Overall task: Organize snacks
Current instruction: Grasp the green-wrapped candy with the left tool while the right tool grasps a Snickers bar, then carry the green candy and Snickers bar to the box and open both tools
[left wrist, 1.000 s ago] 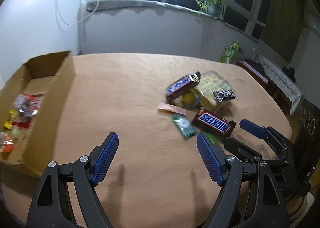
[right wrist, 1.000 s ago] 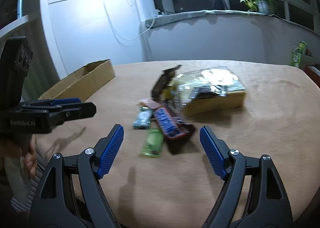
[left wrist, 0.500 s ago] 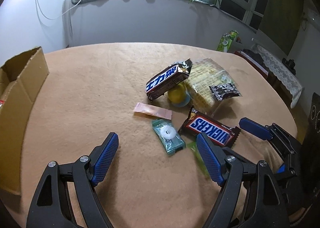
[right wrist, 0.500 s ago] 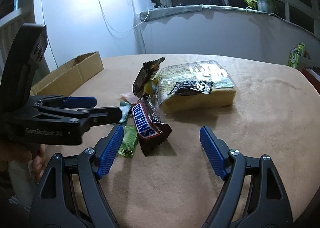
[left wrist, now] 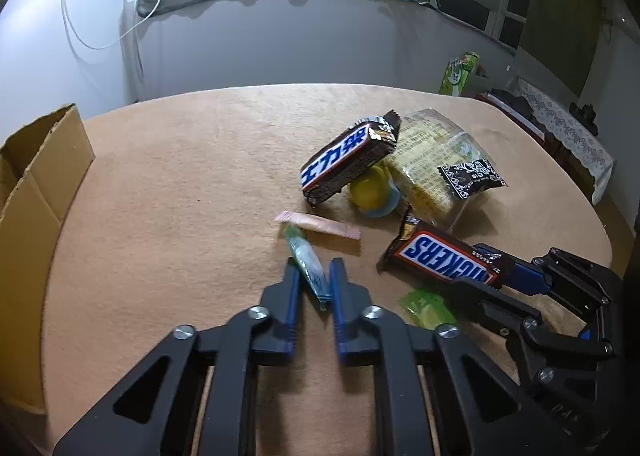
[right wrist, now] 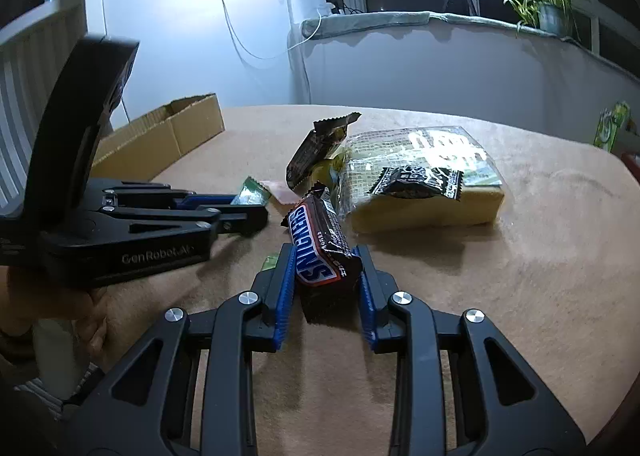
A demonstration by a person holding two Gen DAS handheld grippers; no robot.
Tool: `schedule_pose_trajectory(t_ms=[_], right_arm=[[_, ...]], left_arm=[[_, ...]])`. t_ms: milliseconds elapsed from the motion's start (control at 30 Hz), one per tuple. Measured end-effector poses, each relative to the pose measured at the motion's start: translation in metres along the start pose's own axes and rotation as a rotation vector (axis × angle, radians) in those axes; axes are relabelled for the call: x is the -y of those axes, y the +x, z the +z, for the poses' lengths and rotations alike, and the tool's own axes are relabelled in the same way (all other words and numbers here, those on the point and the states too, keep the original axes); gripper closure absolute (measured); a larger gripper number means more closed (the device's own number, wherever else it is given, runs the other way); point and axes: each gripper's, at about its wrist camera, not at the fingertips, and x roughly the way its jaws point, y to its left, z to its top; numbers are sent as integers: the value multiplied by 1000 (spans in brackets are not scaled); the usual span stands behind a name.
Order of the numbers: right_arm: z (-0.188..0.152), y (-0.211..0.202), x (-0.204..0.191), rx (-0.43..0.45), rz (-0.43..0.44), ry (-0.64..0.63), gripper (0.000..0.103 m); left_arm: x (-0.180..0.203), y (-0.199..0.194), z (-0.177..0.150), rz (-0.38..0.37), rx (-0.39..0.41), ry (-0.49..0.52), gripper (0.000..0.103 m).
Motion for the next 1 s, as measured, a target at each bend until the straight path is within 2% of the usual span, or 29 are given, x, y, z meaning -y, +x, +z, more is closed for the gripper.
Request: schedule_pose_trajectory(t_ms=[233, 500, 1000], right_arm=[[-2, -7, 12, 24, 47, 74, 74], [0, -22, 11, 59, 46, 85, 76], [9, -57, 8, 116, -47, 76, 77]], left_arm=[[-4, -6, 0, -18, 23, -22, 98], [-9, -29, -2, -20, 70, -33, 98], [-37, -88, -11, 12, 174, -88, 98]])
